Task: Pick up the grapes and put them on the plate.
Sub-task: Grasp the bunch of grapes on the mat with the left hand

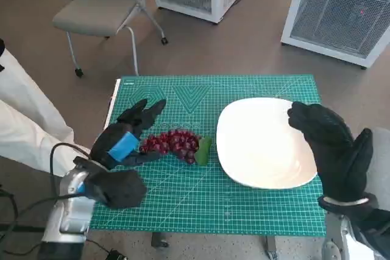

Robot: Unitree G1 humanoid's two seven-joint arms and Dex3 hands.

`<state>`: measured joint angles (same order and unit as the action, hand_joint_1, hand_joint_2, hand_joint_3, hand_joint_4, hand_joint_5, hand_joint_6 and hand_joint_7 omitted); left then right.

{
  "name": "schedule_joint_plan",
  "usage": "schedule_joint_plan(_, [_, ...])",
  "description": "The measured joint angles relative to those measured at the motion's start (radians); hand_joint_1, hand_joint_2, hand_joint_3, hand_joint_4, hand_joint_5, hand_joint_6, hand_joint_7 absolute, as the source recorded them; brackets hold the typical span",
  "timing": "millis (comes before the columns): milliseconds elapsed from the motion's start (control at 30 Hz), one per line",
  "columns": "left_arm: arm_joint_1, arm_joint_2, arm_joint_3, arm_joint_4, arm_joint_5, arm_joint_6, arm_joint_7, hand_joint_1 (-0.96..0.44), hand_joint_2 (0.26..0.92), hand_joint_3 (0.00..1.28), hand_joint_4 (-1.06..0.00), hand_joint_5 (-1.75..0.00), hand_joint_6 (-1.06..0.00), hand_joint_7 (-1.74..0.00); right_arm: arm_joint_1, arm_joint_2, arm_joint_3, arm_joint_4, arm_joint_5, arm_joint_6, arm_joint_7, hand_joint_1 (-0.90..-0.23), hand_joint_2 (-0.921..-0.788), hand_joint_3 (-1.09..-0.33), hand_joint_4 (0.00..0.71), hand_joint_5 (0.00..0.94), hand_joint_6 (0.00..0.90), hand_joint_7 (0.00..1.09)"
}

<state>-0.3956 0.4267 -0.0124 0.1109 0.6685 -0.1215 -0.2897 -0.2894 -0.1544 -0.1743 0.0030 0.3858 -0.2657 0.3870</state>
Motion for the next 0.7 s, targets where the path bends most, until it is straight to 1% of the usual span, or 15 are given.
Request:
schedule_joint_plan(167, [0.0, 0.003, -0.047, -0.013, 0.005, 0.049, -0.001, -0.15, 0.782, 0.01, -0.01, 0.0, -0.16, 0.0, 0.0, 0.0, -0.002, 0.0, 0.001, 0.0, 0.0, -0.347, -0.921, -0.626, 0.383, 0.861, 0.196, 1.04])
schedule_joint_plan(400, [-0.004, 0.01, -0.101, 0.0, 0.002, 0.078, -0.007, -0.07, 0.79, 0.01, -0.01, 0.0, -0.17, -0.01, 0.0, -0.001, -0.006, 0.0, 0.001, 0.001, 0.0, -0.346, -0.921, -0.626, 0.382, 0.861, 0.196, 1.04])
schedule_joint_plan(700, [-0.079, 0.009, -0.179, 0.116, 0.02, 0.123, -0.004, 0.0, 0.792, 0.01, -0.02, 0.0, -0.18, -0.01, 0.002, -0.002, -0.009, -0.002, 0.002, 0.004, 0.001, -0.346, -0.921, -0.626, 0.382, 0.86, 0.196, 1.04])
